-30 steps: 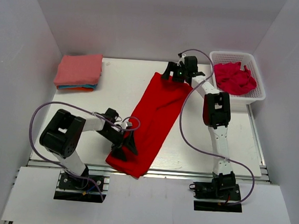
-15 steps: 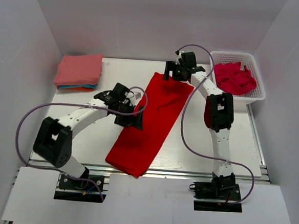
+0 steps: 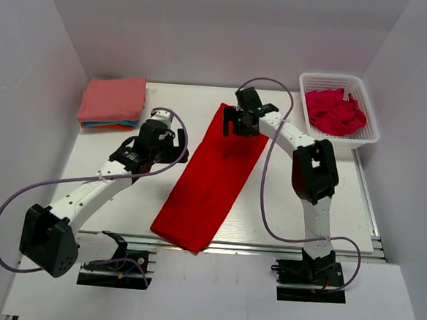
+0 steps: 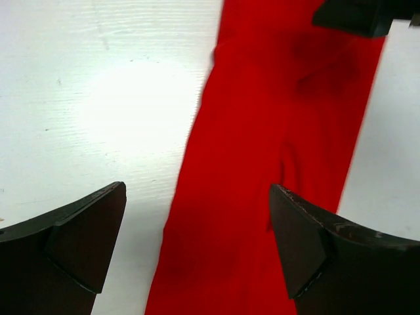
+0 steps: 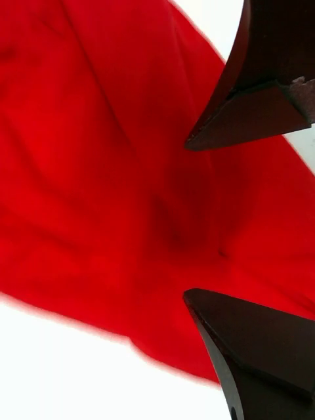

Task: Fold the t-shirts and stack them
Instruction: Rotate the tshirt 80 degrees

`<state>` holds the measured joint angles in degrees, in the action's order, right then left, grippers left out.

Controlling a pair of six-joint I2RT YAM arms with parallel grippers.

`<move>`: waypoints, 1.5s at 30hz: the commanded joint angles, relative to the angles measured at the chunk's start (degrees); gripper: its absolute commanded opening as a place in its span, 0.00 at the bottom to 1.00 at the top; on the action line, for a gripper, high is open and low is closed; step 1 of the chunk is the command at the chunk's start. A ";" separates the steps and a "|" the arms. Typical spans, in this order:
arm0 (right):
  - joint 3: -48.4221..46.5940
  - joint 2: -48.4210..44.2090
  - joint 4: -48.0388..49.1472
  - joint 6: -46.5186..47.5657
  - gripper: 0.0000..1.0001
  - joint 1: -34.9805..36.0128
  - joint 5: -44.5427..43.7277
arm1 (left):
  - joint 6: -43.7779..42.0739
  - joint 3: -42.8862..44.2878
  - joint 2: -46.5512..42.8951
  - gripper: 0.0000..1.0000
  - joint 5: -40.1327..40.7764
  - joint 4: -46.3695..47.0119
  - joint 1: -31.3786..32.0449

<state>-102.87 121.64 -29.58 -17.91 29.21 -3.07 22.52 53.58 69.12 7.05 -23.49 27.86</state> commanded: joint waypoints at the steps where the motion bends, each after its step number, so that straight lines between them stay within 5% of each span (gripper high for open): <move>1: -3.02 4.56 -1.97 -1.25 0.91 0.14 -2.89 | 1.21 -1.02 2.06 0.99 3.59 3.09 -0.17; 12: -12.52 18.79 -11.62 -5.21 0.91 -2.23 -6.68 | 2.35 0.65 11.21 0.99 4.63 -1.21 -0.17; 17: -30.34 30.48 -15.77 -0.47 0.91 -6.69 -7.74 | 1.30 3.01 12.35 0.99 5.34 -1.74 -0.17; 24: -29.92 28.39 12.05 12.01 0.91 -9.87 -2.84 | -2.65 5.30 14.20 0.99 -0.18 -1.21 -0.70; 27: -34.84 27.52 15.59 17.55 0.91 -10.14 0.07 | -2.66 5.83 15.78 0.99 -2.57 -1.21 -0.70; 33: -25.55 12.60 15.37 28.72 0.91 -8.21 5.44 | -3.28 2.85 14.38 0.99 -5.99 1.50 -0.70; 38: -13.69 -1.21 5.16 25.38 0.91 -4.70 7.10 | -3.28 1.09 16.04 0.99 -9.50 2.48 -0.70; 41: 4.82 -10.18 7.08 26.53 0.91 -0.05 3.34 | -3.28 -1.63 14.29 0.99 -10.12 3.88 -0.70; 45: 17.24 -17.31 4.89 13.14 0.91 3.30 -0.18 | -3.28 -4.89 13.76 0.99 -12.05 7.04 -0.70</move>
<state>-92.27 104.68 -20.67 3.66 31.46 -1.15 19.75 49.82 85.38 -2.24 -19.55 27.38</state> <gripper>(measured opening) 0.907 0.992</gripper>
